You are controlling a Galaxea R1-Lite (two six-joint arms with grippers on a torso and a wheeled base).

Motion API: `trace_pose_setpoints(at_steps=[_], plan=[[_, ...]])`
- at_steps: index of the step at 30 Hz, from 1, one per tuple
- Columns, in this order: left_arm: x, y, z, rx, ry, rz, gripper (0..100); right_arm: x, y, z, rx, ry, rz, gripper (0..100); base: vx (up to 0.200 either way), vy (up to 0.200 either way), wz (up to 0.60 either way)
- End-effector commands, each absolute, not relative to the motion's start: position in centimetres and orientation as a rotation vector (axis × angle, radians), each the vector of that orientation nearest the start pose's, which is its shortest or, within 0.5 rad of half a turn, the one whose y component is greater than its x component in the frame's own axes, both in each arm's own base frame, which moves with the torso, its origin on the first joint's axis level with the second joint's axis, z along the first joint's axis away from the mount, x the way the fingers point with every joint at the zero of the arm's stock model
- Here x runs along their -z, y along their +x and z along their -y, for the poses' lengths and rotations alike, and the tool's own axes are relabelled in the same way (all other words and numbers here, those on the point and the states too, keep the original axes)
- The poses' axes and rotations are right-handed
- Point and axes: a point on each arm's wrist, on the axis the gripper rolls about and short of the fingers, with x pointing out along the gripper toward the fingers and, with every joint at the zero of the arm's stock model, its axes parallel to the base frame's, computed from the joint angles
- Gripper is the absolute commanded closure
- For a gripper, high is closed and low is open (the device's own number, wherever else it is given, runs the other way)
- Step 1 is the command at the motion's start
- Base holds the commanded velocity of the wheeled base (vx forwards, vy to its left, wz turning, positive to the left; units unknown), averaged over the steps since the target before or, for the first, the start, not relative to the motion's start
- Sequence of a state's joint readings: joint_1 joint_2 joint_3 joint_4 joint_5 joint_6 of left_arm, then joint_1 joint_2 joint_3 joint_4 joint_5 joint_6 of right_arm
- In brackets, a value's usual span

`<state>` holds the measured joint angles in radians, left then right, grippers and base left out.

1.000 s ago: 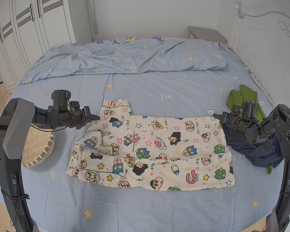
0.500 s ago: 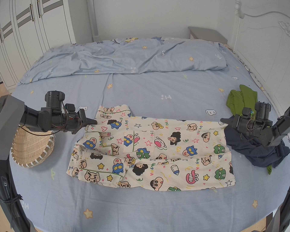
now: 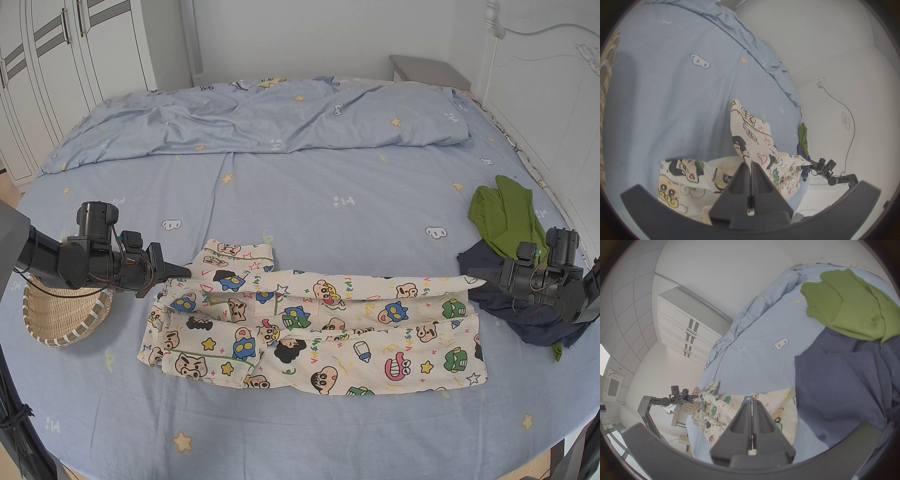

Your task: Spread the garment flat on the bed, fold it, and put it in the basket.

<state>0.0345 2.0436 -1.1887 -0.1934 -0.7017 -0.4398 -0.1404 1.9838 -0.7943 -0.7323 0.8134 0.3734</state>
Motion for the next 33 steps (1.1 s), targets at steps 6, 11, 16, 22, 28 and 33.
trace_pose_setpoints(at_steps=[6,11,16,22,28,33], plan=[[-10.8,35.7,0.0,0.488,-0.656,-0.784,100,-9.0,32.2,2.6,-0.587,0.564,-0.573,100,0.000,0.000,0.00],[-9.6,35.1,0.1,0.494,-0.653,-0.775,100,-8.4,31.9,2.7,-0.581,0.559,-0.587,100,0.000,0.000,0.00],[-9.3,35.0,0.1,0.497,-0.642,-0.771,100,-8.2,31.8,2.8,-0.583,0.544,-0.592,100,0.000,0.000,0.00],[-7.8,34.5,-0.4,0.507,-0.575,-0.796,100,-7.4,31.3,2.9,-0.572,0.553,-0.618,100,0.000,0.000,0.00],[-7.3,35.0,-0.7,0.498,-0.580,-0.799,100,-6.4,31.2,3.5,-0.561,0.534,-0.633,100,0.000,0.000,0.00],[-7.3,35.1,-0.7,0.497,-0.581,-0.798,100,-6.1,31.0,3.6,-0.556,0.539,-0.643,100,0.000,0.000,0.00]])
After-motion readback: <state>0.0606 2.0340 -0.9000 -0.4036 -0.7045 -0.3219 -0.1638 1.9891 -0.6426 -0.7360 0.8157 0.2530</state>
